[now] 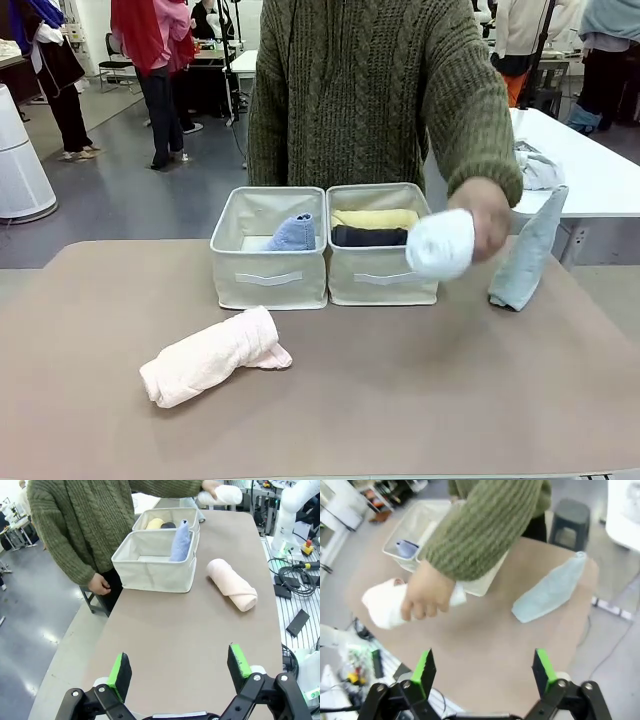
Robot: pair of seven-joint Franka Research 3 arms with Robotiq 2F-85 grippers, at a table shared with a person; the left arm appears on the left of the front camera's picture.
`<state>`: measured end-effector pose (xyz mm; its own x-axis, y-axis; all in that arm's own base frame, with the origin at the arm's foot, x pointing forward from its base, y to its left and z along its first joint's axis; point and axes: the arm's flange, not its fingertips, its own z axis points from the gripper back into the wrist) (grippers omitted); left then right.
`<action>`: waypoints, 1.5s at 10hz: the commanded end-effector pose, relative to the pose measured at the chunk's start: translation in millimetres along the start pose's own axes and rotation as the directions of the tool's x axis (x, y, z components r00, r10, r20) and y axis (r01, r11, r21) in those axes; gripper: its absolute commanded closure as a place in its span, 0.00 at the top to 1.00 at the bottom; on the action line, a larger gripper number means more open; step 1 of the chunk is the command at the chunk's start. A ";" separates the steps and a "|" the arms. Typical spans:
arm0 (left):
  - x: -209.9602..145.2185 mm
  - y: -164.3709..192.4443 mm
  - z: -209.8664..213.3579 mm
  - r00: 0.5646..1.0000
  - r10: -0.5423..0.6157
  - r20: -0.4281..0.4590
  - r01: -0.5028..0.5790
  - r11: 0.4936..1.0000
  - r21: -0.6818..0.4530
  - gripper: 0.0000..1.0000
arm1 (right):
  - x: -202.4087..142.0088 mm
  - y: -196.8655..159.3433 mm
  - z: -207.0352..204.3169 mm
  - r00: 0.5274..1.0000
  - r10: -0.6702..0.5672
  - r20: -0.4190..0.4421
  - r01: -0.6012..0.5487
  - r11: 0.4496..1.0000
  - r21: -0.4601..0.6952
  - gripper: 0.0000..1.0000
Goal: Sort the towels based on their folding style.
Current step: Pick up another triangle-folded towel from the table and place it in the left Fabric basket.
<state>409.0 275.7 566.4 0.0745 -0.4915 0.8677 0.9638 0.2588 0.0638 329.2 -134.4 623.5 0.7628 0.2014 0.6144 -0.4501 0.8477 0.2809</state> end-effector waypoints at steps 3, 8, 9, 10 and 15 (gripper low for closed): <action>1.1 -2.6 1.3 1.000 -0.005 -0.012 0.005 1.000 0.002 1.00 | -42.6 -11.8 34.7 0.996 0.000 -0.088 0.004 0.998 0.055 1.00; 1.1 -2.6 1.3 1.000 -0.005 -0.012 0.005 1.000 0.002 1.00 | -104.9 -33.3 101.2 0.998 -0.054 -0.032 0.057 0.994 0.097 1.00; 1.1 -2.6 1.3 1.000 -0.005 -0.012 0.005 1.000 0.002 1.00 | -103.4 -32.2 95.5 0.998 -0.050 -0.048 0.054 0.994 0.096 1.00; 1.1 -2.6 1.3 1.000 -0.005 -0.012 0.005 1.000 0.002 1.00 | -101.0 -33.0 89.7 0.997 -0.059 -0.046 0.063 0.992 0.112 1.00; 1.1 -2.6 1.3 1.000 -0.005 -0.012 0.005 1.000 0.002 1.00 | 27.3 -5.4 -38.3 0.968 -0.171 -0.183 0.167 0.985 -0.035 1.00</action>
<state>409.1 275.3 566.9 0.0737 -0.4927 0.8671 0.9640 0.2581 0.0647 334.5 -136.6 610.3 0.8629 0.1623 0.4786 -0.3710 0.8464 0.3820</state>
